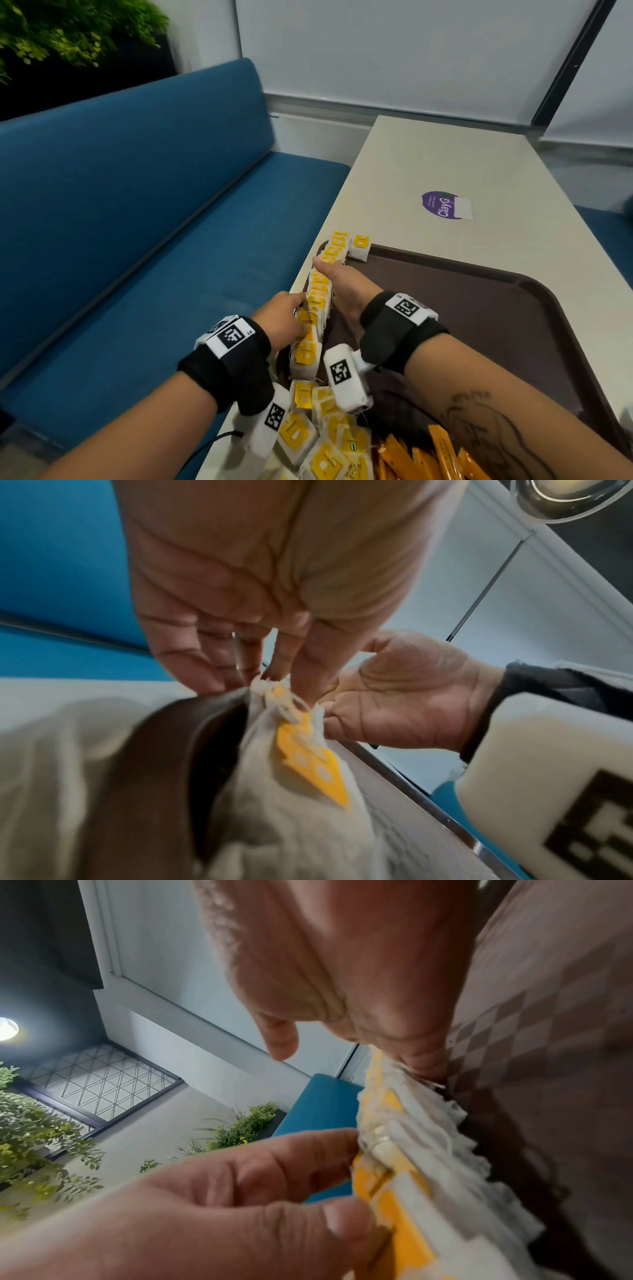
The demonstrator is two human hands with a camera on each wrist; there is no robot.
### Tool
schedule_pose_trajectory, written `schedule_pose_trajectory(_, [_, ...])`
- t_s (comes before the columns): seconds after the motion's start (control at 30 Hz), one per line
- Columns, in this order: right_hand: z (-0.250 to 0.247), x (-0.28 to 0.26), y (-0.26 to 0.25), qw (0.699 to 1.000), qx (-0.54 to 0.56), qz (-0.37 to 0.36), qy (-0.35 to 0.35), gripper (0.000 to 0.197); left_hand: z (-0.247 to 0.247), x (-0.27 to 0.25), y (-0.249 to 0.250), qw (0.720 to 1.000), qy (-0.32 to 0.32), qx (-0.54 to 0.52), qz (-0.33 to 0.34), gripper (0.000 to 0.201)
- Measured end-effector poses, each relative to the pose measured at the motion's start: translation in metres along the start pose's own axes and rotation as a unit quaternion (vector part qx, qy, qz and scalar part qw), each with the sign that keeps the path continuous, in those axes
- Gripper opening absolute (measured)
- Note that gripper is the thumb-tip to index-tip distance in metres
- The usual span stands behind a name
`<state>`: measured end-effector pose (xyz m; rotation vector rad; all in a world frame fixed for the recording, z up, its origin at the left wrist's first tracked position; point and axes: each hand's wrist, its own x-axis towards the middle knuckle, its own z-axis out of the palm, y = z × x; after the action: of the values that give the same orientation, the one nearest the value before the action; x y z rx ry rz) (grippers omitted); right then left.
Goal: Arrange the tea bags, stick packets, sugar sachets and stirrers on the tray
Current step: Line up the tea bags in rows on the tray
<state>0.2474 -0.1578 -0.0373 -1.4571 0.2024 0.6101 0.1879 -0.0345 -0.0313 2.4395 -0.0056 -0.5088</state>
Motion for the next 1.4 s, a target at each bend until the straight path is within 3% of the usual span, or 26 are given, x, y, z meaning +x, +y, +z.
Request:
schedule_pose_trajectory(0.07, [0.003, -0.014, -0.006, 1.0, 0.003, 0.007, 0.029, 0.078, -0.002, -0.002, 0.0, 1.0, -0.003, -0.009, 0.002, 0.042])
schedule_pose_trajectory(0.13, [0.0, -0.02, -0.008, 1.0, 0.015, 0.012, 0.011, 0.053, -0.003, -0.004, 0.0, 1.0, 0.0, -0.012, 0.002, 0.043])
schedule_pose_trajectory(0.2, [-0.004, -0.024, -0.005, 0.999, 0.027, 0.028, -0.004, 0.045, -0.004, -0.007, 0.0, 1.0, 0.004, -0.013, -0.002, 0.044])
schedule_pose_trajectory(0.37, [0.014, -0.046, -0.008, 0.997, 0.037, 0.058, -0.024, 0.053, -0.002, -0.015, 0.002, 1.0, 0.009, -0.02, 0.004, 0.037])
schedule_pose_trajectory(0.5, [0.014, -0.062, -0.007, 0.996, 0.025, 0.08, -0.005, 0.05, -0.006, -0.023, 0.0, 1.0, 0.008, -0.008, -0.01, 0.046])
schedule_pose_trajectory(0.77, [0.019, -0.097, -0.002, 0.986, -0.006, 0.162, -0.049, 0.052, -0.006, -0.047, -0.01, 0.998, 0.044, -0.036, -0.016, 0.053])
schedule_pose_trajectory(0.93, [0.015, -0.109, 0.007, 0.99, 0.002, 0.134, -0.042, 0.054, -0.004, -0.075, -0.013, 0.997, 0.05, -0.062, -0.008, 0.056])
schedule_pose_trajectory(1.0, [0.008, -0.129, 0.002, 0.994, -0.077, 0.082, -0.007, 0.044, -0.003, -0.092, -0.014, 0.997, 0.045, -0.063, -0.003, 0.059])
schedule_pose_trajectory(1.07, [0.001, -0.15, -0.002, 0.971, -0.235, -0.001, 0.038, 0.041, 0.001, -0.109, -0.016, 0.999, 0.028, -0.045, 0.002, 0.064])
schedule_pose_trajectory(1.17, [-0.002, -0.181, 0.005, 0.92, -0.386, -0.054, 0.051, 0.049, 0.011, -0.134, -0.018, 1.0, -0.017, 0.009, 0.007, 0.073])
schedule_pose_trajectory(1.27, [0.005, -0.209, 0.023, 0.849, -0.527, -0.04, -0.006, 0.051, 0.025, -0.153, -0.019, 0.998, -0.043, 0.05, 0.004, 0.077])
schedule_pose_trajectory(1.4, [0.021, -0.241, 0.056, 0.802, -0.593, -0.012, -0.072, 0.06, 0.044, -0.167, -0.023, 0.994, -0.06, 0.096, -0.009, 0.074])
